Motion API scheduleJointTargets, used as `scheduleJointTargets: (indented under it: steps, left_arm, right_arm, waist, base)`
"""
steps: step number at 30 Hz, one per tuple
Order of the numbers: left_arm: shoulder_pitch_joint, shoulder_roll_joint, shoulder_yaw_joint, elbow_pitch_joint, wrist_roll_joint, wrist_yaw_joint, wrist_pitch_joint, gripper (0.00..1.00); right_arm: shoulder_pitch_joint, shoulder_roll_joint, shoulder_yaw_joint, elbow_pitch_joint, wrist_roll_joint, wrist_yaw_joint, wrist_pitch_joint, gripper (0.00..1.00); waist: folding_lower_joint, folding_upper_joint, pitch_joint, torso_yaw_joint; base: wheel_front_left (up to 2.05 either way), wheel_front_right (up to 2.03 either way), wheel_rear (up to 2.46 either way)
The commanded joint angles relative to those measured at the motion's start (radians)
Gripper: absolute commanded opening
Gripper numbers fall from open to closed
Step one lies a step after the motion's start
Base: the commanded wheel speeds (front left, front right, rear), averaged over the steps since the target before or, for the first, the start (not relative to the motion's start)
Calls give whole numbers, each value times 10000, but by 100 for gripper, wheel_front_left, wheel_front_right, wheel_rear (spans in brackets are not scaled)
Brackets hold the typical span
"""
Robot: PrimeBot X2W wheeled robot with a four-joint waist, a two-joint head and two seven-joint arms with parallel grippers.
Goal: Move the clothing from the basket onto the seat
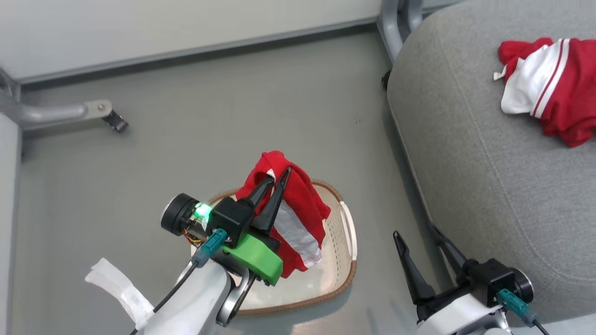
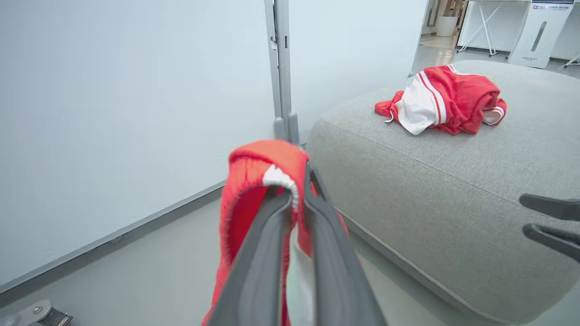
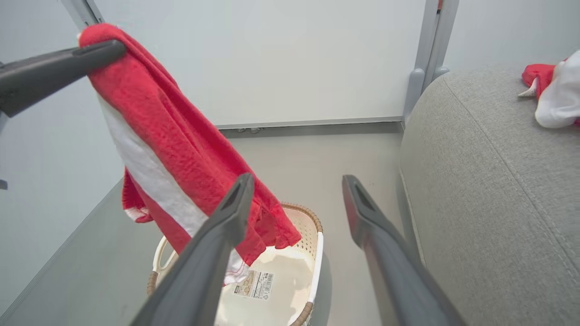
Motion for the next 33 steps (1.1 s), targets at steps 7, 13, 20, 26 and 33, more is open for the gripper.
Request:
scheduleJointTargets:
  steps: [7, 13, 20, 26, 33]
  left_arm:
    - [218, 0, 245, -1033, 202, -137, -38, 0]
    - [55, -130, 64, -1395, 96, -364, 38, 0]
    - [-93, -387, -514, -1736, 249, -545, 326, 0]
    - [74, -733, -1028, -2034, 21, -802, 574, 0]
    - [60, -1016, -1529, -2526, -285, -1016, 849, 0]
  right_arm:
    - [495, -111, 306, 136, 102, -10, -3, 100]
    - [243, -189, 715, -82, 91, -10, -3, 100]
    - [-325, -135, 1530, -598, 399, -10, -3, 100]
    - [-638, -203, 2043, -476, 407, -10, -2, 100]
    - [-705, -167, 2183, 562, 537, -10, -4, 100]
  waist:
    - [1, 0, -2314, -143]
    - [1, 0, -2546, -120]
    - [1, 0, -2622, 34]
    - [1, 0, -2667, 180]
    - [1, 0, -2658, 336]
  base:
    - [0, 0, 0]
    - [0, 0, 0]
    - [0, 0, 0]
    - [0, 0, 0]
    - [0, 0, 0]
